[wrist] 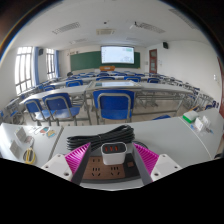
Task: Unplug charger
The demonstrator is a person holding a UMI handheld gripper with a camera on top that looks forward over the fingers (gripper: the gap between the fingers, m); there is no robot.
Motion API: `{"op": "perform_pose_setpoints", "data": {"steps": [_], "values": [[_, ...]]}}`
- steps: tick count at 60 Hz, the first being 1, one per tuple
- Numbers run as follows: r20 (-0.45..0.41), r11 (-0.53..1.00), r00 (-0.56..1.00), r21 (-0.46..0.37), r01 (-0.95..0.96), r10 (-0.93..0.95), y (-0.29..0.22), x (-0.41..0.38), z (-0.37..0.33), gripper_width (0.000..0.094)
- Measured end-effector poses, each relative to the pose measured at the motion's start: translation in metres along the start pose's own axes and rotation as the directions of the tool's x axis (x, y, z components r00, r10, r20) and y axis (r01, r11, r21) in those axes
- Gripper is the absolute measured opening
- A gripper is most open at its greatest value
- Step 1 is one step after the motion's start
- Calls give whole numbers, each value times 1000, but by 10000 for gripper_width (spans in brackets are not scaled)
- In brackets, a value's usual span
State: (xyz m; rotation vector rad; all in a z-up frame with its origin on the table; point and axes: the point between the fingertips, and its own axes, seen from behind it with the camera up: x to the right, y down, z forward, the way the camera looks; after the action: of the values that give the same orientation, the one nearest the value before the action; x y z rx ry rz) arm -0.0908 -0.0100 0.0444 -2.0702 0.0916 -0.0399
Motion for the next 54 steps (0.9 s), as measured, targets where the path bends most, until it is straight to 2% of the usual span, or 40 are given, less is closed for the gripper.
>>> {"op": "perform_pose_setpoints", "data": {"steps": [3, 6, 12, 20, 27, 32, 35, 38, 41, 44, 49, 51, 54], "values": [[20, 1000, 1000, -7, 12, -12, 5, -5, 11, 793], [26, 1000, 999, 0, 27, -27, 6, -6, 18, 659], [-29, 999, 999, 16, 41, -41, 4, 9, 21, 419], [3, 999, 999, -1, 45, -45, 7, 3, 20, 355], [19, 999, 999, -1, 47, -47, 5, 0, 20, 253], [25, 1000, 1000, -14, 17, -17, 1, 3, 18, 234], [38, 995, 999, 95, 10, -14, -45, 6, 7, 234], [42, 970, 998, 240, 42, -54, -107, -2, -27, 231], [68, 941, 995, 335, 45, -71, -164, -8, -57, 231], [58, 908, 996, 418, 34, -64, -227, 7, -88, 232], [24, 882, 1000, 471, 3, -16, -261, 51, -105, 232], [9, 884, 1000, 466, -12, 8, -260, 79, -110, 230], [-14, 911, 999, 413, -25, 33, -240, 109, -92, 233]]}}
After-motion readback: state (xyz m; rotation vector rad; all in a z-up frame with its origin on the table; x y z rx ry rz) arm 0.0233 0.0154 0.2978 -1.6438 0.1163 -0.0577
